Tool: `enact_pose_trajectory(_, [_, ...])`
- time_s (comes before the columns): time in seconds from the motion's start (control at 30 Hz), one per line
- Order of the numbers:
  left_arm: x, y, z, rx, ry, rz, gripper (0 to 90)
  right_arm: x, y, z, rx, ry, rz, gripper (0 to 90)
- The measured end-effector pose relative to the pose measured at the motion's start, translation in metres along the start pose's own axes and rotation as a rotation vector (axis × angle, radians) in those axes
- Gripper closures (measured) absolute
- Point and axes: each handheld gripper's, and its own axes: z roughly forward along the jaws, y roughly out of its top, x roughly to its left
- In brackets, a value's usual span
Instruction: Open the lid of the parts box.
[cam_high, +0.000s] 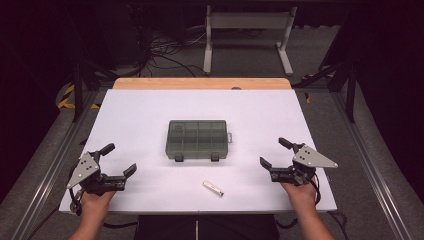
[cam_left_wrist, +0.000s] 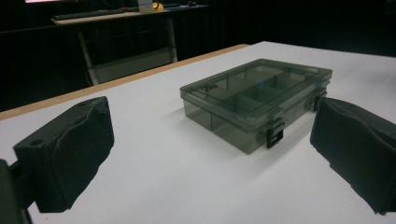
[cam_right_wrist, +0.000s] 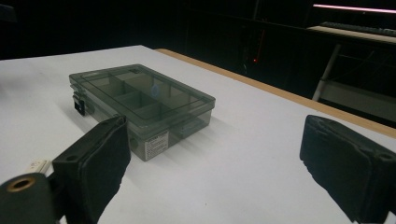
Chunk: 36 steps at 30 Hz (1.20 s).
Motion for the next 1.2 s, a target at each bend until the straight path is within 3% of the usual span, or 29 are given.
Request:
enact_pose_trajectory(0.23, [0.002, 0.0, 0.002, -0.015, -0.047, -0.042, 0.4, -0.003, -0.002, 0.0, 0.001, 0.02, 0.01, 8.8])
enact_pose_trajectory(0.33, [0.002, 0.002, 0.004, -0.017, -0.103, -0.09, 0.2, -0.002, -0.001, 0.0, 0.003, 0.021, 0.004, 8.8])
enact_pose_trajectory(0.5, [-0.004, 0.005, 0.004, 0.021, -0.078, -0.019, 0.1, 0.0, 0.001, 0.0, 0.0, 0.032, -0.013, 8.9])
enact_pose_trajectory(0.73, [-0.005, 0.005, 0.003, 0.007, -0.054, 0.005, 0.1, 0.002, 0.003, 0.0, -0.005, 0.046, -0.029, 9.9])
enact_pose_trajectory(0.97, [-0.01, 0.006, 0.006, 0.036, -0.069, 0.04, 0.0, 0.003, 0.004, 0.0, -0.006, 0.055, -0.027, 10.0])
enact_pose_trajectory(1.2, [-0.008, 0.008, 0.007, 0.036, -0.081, -0.009, 0.1, 0.006, 0.007, 0.002, -0.001, 0.073, -0.027, 9.9])
